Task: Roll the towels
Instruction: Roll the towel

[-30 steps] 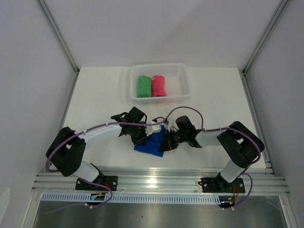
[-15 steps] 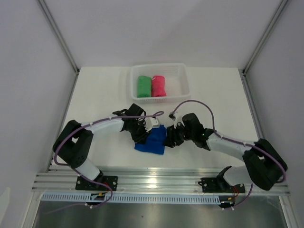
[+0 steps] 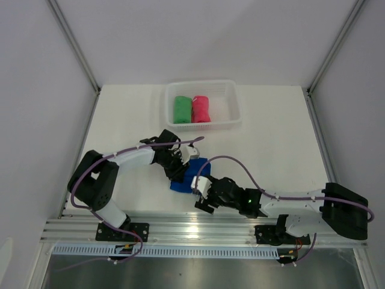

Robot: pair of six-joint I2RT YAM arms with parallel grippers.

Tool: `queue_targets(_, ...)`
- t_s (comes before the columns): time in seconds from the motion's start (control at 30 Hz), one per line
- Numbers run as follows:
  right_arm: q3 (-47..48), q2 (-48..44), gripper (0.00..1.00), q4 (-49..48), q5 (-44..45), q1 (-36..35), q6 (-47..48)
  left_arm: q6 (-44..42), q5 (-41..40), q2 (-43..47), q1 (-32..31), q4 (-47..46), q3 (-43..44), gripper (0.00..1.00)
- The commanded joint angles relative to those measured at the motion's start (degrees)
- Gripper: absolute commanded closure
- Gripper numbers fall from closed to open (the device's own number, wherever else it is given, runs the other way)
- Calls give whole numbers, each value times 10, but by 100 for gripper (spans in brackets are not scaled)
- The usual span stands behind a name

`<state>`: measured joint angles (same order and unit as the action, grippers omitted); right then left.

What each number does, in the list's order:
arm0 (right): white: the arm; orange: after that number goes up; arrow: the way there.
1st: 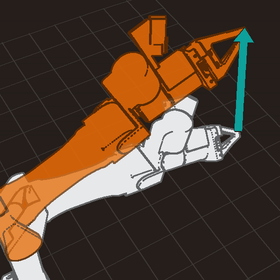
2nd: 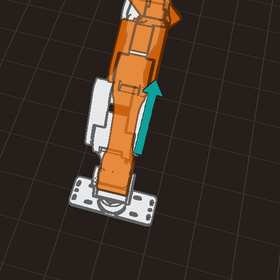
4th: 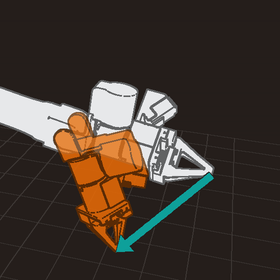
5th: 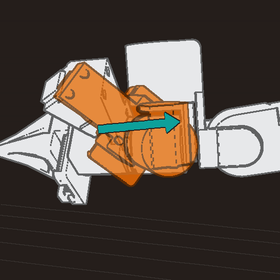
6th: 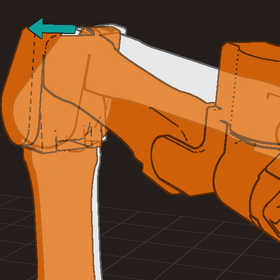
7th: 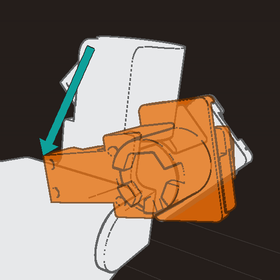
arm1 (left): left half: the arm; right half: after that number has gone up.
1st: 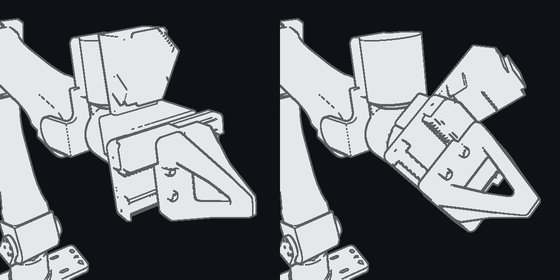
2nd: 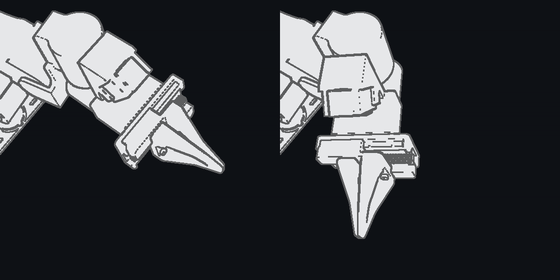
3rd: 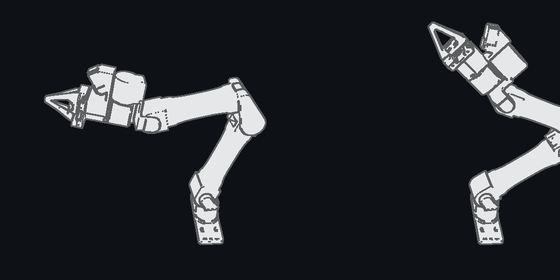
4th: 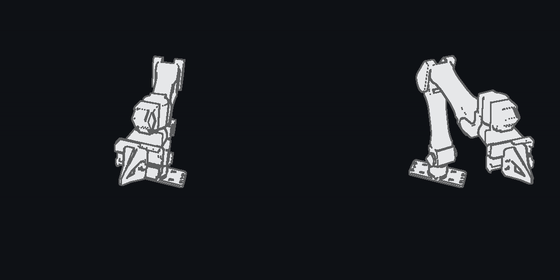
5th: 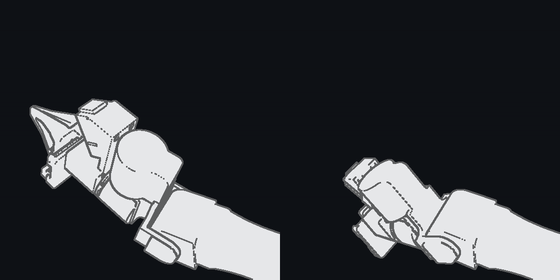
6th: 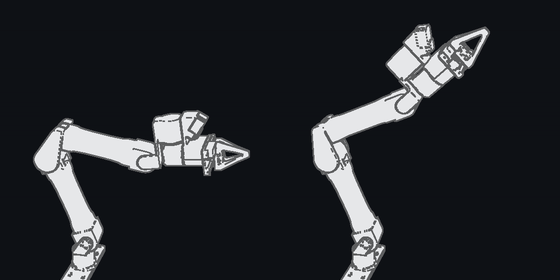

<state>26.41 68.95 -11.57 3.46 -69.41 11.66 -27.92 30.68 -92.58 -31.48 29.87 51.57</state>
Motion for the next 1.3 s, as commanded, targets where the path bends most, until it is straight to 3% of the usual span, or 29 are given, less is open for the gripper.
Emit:
queue_targets(0.0,54,56,20,-16,97,-15,88,-11,-4,-16,5,19,0,65)
queue_targets(0.3,99,146,20,2,86,-18,134,-20,-4,-9,5,31,6,65)
queue_targets(0.6,94,207,23,11,63,-2,96,-20,0,-21,5,35,11,64)
queue_targets(0.93,116,249,37,44,37,35,36,-54,52,-5,27,84,21,61)
queue_targets(1.0,119,247,43,55,16,44,25,-76,75,5,39,102,27,61)
queue_targets(1.13,117,239,72,60,-20,55,10,-103,103,21,67,138,33,60)
queue_targets(1.27,120,240,87,61,-65,63,-8,-124,133,37,75,158,27,59)
